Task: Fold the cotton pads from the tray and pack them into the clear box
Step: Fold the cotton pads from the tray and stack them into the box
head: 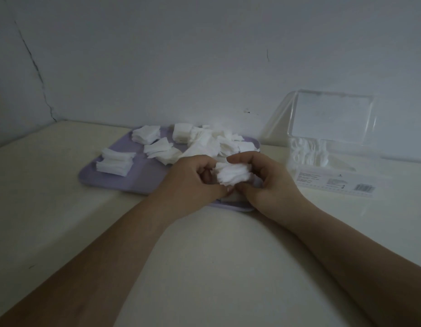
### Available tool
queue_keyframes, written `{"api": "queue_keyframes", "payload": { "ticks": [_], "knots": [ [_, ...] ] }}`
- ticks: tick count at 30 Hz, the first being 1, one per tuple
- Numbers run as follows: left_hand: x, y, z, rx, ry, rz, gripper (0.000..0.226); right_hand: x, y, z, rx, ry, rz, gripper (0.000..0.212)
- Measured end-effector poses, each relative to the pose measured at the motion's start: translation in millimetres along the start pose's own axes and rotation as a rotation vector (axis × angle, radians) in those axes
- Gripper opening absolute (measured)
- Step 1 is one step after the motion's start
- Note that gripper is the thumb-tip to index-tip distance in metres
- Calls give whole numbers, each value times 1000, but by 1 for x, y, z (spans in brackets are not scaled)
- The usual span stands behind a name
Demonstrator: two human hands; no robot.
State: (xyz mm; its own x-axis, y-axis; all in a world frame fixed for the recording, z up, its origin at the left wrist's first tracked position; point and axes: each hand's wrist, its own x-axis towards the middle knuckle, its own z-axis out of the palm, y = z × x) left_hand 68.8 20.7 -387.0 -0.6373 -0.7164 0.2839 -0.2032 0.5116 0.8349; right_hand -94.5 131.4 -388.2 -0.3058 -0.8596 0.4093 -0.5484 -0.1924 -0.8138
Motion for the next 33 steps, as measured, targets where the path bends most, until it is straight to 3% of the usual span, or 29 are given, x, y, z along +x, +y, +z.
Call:
{"api": "queue_keyframes", "payload": {
  "ticks": [7, 15, 19, 23, 27, 33],
  "knots": [
    [2, 2, -3, -20, -8, -96, 49, 0, -2, 0, -58, -26, 159, 69],
    [-2, 6, 0, -22, -42, -9, 33, -1, -2, 8, -172, -134, 272, 93],
    [-1, 4, 0, -71, -31, -21, 37, -5, -3, 12, -232, -61, 221, 84],
    [-3, 11, 0, -66, 0, -47, 23, -8, -9, 12, -247, -27, 143, 78],
    [0, 16, 5, 6, 118, -143, 56, -9, -11, 14, -271, -38, 103, 84],
    [4, 11, 7, 24, 129, -136, 30, -7, -10, 11, -220, -22, 181, 78]
  ]
}}
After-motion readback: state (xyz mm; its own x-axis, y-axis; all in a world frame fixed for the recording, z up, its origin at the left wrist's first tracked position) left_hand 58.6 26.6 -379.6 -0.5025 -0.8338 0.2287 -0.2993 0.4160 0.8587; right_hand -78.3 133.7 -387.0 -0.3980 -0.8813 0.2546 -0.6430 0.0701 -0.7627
